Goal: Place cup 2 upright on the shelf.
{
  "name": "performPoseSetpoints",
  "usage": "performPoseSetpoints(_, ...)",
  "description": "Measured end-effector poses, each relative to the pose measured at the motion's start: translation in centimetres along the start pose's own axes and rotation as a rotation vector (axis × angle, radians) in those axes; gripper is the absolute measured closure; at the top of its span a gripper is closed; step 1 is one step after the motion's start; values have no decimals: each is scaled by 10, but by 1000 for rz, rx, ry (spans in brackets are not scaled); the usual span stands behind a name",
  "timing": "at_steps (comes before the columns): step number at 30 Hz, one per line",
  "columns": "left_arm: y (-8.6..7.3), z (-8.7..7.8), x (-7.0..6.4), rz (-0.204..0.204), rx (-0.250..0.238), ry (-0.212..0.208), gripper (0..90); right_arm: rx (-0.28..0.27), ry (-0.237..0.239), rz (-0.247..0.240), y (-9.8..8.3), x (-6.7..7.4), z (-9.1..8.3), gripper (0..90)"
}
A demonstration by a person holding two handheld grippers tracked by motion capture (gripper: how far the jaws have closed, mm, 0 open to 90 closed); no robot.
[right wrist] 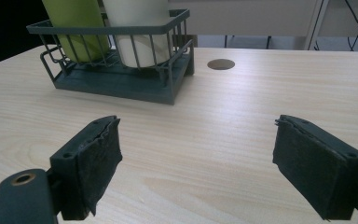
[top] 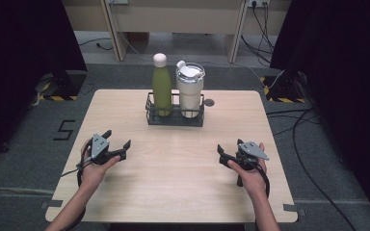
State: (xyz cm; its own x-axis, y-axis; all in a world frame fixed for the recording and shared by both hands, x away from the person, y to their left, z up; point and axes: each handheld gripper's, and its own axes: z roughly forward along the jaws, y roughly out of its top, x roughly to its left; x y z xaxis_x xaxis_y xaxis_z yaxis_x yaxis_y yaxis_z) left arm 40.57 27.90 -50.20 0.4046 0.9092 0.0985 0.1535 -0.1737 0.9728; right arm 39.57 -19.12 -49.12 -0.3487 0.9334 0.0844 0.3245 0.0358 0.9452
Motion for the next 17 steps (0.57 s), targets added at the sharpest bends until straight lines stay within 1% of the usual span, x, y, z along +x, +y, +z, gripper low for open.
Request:
performPoseSetpoints(4,-6,-1,-2,-10,9,-4,135,1,2,1,0,0,0,150)
performPoseSetpoints(8,-8,-2,-3,-10,16,-9,135,0,0,1,0,-1,-1,150)
performPoseSetpoints(14,-12,-4,0,-43,23,-10,135,-5,-4,6,1,-3,-2,150)
performPoseSetpoints(17,-12,-4,0,-47,24,-10,136,-6,-3,4,2,-3,-3,150)
